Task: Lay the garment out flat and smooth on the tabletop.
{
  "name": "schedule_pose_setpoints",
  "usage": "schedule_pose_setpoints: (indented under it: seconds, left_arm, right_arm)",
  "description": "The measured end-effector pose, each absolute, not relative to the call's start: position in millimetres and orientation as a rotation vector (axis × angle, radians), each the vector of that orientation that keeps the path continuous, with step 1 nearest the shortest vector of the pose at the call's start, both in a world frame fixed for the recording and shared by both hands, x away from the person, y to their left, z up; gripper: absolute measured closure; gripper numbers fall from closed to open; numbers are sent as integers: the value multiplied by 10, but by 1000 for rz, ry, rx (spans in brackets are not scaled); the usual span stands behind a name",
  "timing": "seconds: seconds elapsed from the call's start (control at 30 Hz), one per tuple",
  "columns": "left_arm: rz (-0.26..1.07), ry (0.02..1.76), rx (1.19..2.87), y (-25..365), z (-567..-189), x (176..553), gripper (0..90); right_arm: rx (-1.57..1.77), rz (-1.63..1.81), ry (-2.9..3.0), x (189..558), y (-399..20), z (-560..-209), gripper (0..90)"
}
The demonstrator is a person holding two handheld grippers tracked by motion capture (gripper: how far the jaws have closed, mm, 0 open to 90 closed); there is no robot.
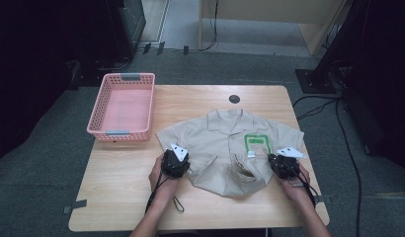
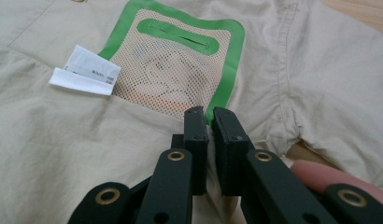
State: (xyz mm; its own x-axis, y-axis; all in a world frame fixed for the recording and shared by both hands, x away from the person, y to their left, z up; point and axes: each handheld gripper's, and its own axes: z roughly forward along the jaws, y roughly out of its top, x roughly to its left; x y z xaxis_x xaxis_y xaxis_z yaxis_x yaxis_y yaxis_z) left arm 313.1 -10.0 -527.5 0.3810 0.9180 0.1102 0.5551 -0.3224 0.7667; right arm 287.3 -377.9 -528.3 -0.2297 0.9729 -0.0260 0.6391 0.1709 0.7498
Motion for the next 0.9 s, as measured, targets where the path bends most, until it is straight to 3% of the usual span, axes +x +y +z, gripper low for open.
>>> schedule_pose_setpoints:
  seconds: [0.5, 0.6, 0.73, 0.9]
  left_arm:
    - [722, 1349, 1948, -118, -5271, 3491, 618]
    - [720, 1368, 1938, -103, -5248, 3512, 560]
    - [709, 1318, 1904, -94, -5098, 3415, 557]
    - [652, 1224, 1858, -193, -4873, 3235, 517]
  right_arm:
    - [1578, 809, 1872, 3228, -3660, -5278, 871]
    - [1571, 782, 1872, 3288, -3633, -5271, 866]
    - [1632, 832, 1904, 3341, -3708, -5228, 695]
    - [1569, 952, 1910, 3188, -3642, -4970, 627]
